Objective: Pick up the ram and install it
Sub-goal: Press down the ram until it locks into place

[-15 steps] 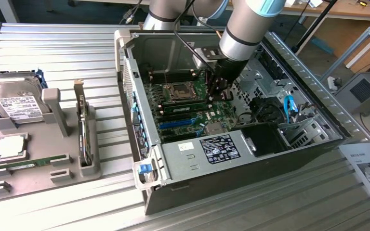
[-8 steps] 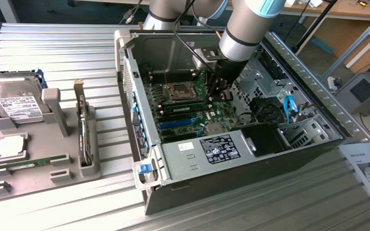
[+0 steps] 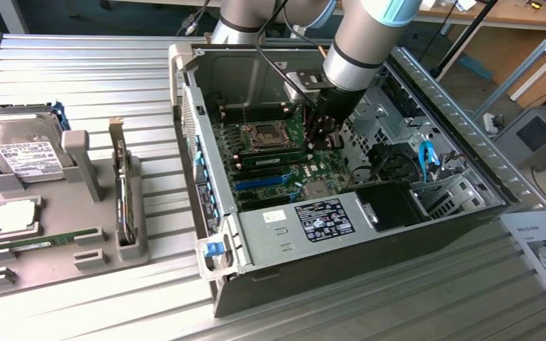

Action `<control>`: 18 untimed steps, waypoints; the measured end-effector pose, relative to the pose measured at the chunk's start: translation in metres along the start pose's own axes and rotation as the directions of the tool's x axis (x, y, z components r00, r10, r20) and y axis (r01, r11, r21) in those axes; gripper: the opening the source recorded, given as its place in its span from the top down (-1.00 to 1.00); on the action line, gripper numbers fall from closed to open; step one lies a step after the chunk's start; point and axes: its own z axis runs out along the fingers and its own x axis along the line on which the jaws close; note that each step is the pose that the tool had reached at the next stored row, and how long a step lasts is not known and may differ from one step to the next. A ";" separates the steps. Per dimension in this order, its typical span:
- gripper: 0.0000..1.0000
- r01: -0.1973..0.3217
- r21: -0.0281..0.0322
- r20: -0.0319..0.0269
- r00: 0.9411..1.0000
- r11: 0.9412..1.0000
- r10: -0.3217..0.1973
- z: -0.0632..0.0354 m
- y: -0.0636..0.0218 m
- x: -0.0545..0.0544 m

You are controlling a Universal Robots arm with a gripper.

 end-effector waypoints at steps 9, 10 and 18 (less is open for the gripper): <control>0.79 0.000 0.000 0.000 1.000 1.000 0.000 0.0004 0.0000 0.000; 0.79 0.000 0.000 0.000 1.000 1.000 0.000 0.0004 0.0000 0.000; 0.79 0.000 0.000 0.000 1.000 1.000 0.000 0.0013 0.0000 0.000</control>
